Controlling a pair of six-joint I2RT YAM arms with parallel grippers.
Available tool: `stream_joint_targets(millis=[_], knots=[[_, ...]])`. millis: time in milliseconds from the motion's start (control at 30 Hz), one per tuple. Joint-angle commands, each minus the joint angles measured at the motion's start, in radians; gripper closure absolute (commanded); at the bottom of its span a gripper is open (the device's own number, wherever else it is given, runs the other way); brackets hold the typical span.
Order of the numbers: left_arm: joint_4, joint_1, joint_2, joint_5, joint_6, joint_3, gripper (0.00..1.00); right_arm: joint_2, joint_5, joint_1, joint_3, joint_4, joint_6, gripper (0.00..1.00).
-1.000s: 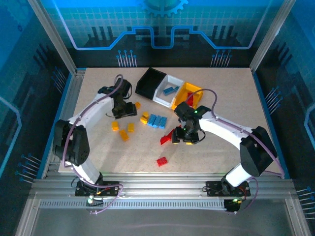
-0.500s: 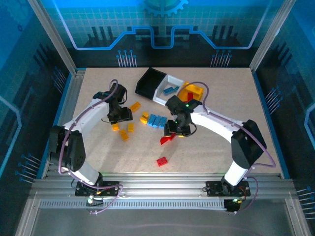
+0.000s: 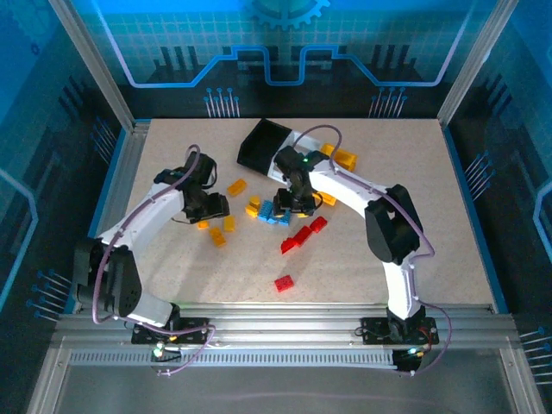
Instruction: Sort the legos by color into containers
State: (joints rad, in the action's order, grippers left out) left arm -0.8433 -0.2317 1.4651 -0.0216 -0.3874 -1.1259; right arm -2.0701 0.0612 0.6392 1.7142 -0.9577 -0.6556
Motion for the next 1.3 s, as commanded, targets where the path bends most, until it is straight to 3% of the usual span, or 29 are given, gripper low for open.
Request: stream_joint_targets(millis=[0,400,667,1267], knots=[[-0.022,0.019,-0.044,0.021,0.028,0.030,0.43,-0.055,0.013,-0.018,0.058,-0.046,0.019,0.38],[-0.040,0.047,-0.073,0.034,0.062,0.037,0.42,-0.139,0.018,-0.039,0.087,-0.033,0.013,0.38],[-0.039,0.063,-0.064,0.045,0.074,0.034,0.42,-0.170,0.023,-0.030,0.100,-0.029,0.011,0.31],[-0.039,0.071,-0.082,0.052,0.067,0.058,0.42,-0.250,0.002,-0.020,0.158,-0.058,0.036,0.31]])
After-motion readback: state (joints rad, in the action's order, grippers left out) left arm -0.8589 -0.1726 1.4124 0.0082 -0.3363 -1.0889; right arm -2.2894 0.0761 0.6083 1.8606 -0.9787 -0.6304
